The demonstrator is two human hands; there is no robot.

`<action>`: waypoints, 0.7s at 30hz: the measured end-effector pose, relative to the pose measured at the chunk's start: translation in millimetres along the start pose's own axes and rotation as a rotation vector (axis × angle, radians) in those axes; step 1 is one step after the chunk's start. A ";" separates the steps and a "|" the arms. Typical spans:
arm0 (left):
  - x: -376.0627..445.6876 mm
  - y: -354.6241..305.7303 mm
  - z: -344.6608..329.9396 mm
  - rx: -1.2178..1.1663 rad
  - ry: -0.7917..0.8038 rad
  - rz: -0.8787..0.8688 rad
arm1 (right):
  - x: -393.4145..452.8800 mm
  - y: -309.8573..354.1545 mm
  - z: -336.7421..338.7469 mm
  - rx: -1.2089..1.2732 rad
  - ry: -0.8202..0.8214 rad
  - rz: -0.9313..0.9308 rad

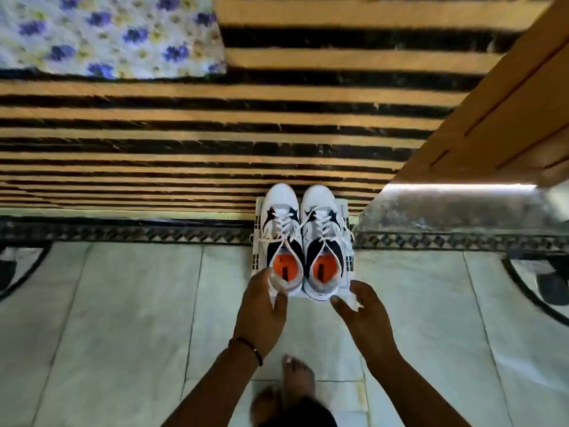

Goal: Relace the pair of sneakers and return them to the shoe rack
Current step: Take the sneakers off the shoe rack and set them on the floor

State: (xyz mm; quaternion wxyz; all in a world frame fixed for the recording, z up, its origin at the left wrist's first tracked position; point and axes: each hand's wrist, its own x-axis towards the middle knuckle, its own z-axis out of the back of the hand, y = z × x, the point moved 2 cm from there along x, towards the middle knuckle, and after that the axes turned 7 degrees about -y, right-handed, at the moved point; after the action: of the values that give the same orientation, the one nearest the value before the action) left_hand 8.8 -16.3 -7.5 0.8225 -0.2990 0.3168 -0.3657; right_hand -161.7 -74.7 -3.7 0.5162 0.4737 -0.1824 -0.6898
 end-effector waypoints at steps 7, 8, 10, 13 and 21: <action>52.0 29.6 -60.8 -0.023 -0.138 0.199 | 67.6 -34.0 -45.5 0.101 0.150 -0.046; 55.6 31.4 -65.5 -0.007 -0.172 0.223 | 75.5 -38.6 -50.8 0.150 0.148 -0.075; 62.5 35.2 -75.2 -0.010 -0.225 0.260 | 85.8 -47.7 -60.7 0.230 0.147 -0.222; 63.7 34.6 -84.2 -0.068 -0.245 0.314 | 91.3 -51.8 -67.0 0.221 0.142 -0.367; 74.0 63.4 -101.7 -0.501 -0.163 0.753 | 100.3 -49.3 -75.1 0.330 0.072 -0.399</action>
State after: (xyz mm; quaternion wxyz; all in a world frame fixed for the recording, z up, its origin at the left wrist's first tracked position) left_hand -0.9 -66.2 -138.9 0.8227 -0.3805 0.4163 0.0712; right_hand -126.9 -125.9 -123.3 0.2918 0.6024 -0.1770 -0.7215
